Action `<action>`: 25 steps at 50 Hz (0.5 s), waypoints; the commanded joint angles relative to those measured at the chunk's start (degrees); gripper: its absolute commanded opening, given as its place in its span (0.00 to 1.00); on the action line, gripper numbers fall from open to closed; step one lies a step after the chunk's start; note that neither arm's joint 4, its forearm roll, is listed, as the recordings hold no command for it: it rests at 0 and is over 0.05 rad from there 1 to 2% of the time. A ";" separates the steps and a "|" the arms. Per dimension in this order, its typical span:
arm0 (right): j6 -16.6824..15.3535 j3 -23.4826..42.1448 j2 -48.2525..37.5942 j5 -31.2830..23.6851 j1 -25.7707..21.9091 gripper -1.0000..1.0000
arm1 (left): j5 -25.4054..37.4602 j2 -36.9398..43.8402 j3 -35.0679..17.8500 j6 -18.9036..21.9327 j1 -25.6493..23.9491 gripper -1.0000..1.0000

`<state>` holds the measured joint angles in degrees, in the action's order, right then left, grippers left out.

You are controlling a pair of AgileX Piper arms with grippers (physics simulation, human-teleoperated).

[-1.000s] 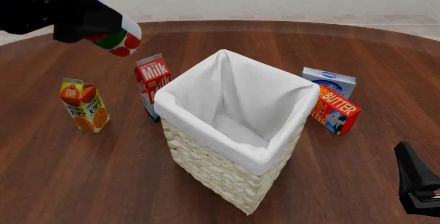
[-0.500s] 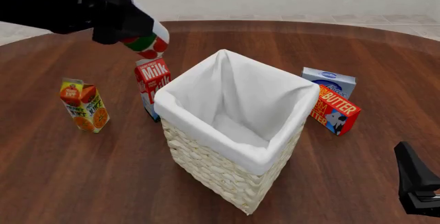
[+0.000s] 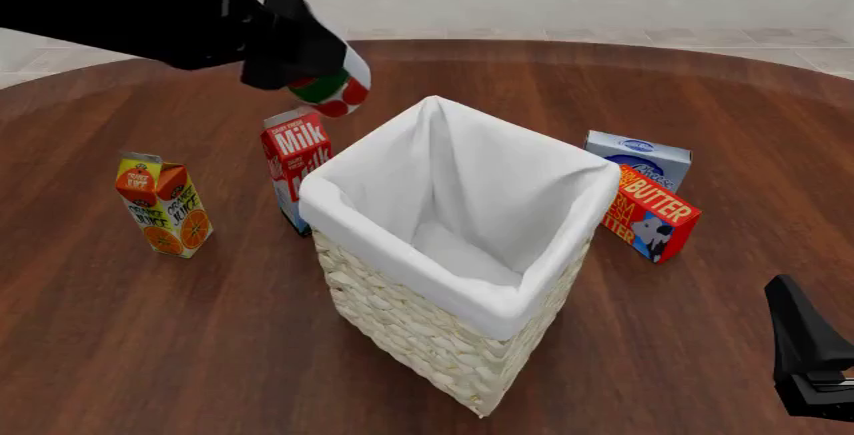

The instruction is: Pick up the tomato sauce, and put it in the basket.

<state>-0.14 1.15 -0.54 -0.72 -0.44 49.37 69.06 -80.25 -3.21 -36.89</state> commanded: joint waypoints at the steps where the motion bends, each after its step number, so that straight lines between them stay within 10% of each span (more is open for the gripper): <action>1: -0.01 0.00 0.00 0.00 0.01 1.00 | -2.43 1.53 0.64 1.45 -0.14 0.00; 25: 0.00 0.00 0.01 0.00 0.01 1.00 | -8.08 6.38 1.86 1.29 -0.75 0.00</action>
<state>-0.14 1.15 -0.53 -0.72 -0.44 43.41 73.67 -78.66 -2.87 -37.37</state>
